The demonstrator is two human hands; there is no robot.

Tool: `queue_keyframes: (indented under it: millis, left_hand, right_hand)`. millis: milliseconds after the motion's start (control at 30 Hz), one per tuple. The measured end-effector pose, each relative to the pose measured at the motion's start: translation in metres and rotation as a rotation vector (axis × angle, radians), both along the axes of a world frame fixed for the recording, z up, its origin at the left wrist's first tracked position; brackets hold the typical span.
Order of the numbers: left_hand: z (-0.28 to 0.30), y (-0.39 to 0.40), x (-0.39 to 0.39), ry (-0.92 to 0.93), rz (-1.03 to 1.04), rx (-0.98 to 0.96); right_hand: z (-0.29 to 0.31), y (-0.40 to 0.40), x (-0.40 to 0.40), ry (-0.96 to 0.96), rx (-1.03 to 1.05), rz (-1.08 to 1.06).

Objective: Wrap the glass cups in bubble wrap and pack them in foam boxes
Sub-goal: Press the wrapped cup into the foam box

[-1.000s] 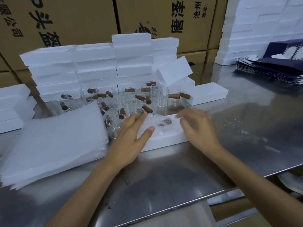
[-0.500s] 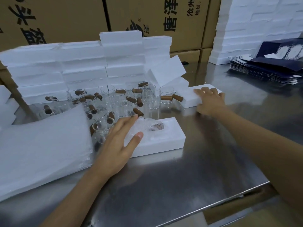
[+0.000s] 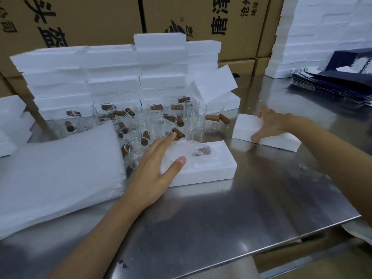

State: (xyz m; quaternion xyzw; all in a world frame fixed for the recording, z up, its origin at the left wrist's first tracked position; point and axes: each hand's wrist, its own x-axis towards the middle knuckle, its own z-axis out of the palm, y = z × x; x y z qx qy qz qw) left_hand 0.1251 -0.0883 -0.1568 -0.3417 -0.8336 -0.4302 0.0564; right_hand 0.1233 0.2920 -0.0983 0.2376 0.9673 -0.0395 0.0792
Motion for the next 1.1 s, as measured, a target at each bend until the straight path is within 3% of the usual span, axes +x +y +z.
queue_keyframes:
  millis: [167, 233, 333, 500, 667, 767, 1100]
  left_hand:
    - [0.001, -0.001, 0.002, -0.081, -0.014, 0.078]
    - [0.001, -0.001, 0.003, -0.187, -0.015, 0.189]
    - [0.002, -0.001, 0.001, -0.322, -0.015, 0.313]
    - [0.006, 0.001, -0.001, -0.500, -0.053, 0.535]
    - [0.010, -0.002, 0.004, -0.653, -0.070, 0.741]
    - [0.010, -0.004, 0.004, -0.621, -0.082, 0.729]
    - [0.005, -0.002, 0.004, -0.444, -0.005, 0.517]
  right_hand:
    - [0.009, 0.005, 0.027, 0.203, 0.216, -0.055]
    - [0.025, -0.012, 0.038, 0.326, 0.150, -0.021]
    - [0.056, -0.064, 0.048, 0.498, -0.111, 0.117]
    - [0.069, -0.167, 0.057, 0.348, -0.374, 0.432]
    - [0.042, -0.216, 0.054, 0.296, -0.220, 0.648]
    - [0.030, -0.219, 0.051, 0.339, -0.079, 0.694]
    - [0.017, -0.205, 0.037, 0.280, -0.152, 0.586]
